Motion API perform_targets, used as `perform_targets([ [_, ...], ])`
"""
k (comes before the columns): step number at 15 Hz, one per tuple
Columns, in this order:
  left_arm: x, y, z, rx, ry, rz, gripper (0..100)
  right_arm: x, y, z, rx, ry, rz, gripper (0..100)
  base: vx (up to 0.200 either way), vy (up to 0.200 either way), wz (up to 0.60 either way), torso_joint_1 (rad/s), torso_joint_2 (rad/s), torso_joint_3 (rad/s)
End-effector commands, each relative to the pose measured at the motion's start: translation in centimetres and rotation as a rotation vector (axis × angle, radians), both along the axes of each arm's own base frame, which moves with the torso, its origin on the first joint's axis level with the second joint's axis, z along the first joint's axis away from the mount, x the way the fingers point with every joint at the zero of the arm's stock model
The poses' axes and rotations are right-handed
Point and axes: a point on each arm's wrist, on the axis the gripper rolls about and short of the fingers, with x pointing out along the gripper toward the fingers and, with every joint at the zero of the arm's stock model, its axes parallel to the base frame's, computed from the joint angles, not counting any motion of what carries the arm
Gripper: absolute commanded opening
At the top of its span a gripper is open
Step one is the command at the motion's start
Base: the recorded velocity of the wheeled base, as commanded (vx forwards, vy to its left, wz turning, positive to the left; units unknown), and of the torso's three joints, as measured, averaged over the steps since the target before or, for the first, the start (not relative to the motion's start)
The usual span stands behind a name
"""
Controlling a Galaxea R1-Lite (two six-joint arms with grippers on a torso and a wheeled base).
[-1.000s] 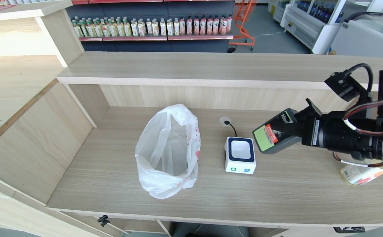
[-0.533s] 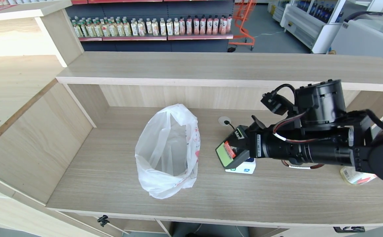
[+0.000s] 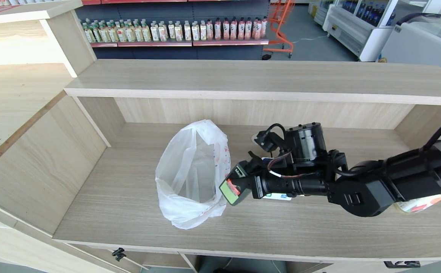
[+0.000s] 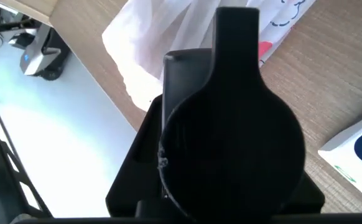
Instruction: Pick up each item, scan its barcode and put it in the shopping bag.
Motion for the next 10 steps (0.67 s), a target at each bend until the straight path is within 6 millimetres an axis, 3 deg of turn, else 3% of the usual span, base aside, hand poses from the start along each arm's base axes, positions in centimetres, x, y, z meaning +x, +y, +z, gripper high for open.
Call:
perform_targets([
  [1,0.0,0.0,0.0,0.000,0.002,0.000,100,1.5,1.3,-2.5,-0.044,-0.023,0.036,0,0.000,0.000,0.00,0.000,0.00,0.000],
  [3,0.0,0.0,0.0,0.000,0.002,0.000,100,2.2,1.9,-2.8,-0.033,-0.066,0.057,0,0.000,0.000,0.00,0.000,0.00,0.000],
  [5,0.0,0.0,0.0,0.000,0.002,0.000,100,3.6,3.2,-2.8,0.046,-0.147,0.190,0,0.000,0.000,0.00,0.000,0.00,0.000],
  [10,0.0,0.0,0.0,0.000,0.002,0.000,100,6.4,6.1,-4.2,0.047,-0.245,0.235,0,0.000,0.000,0.00,0.000,0.00,0.000],
])
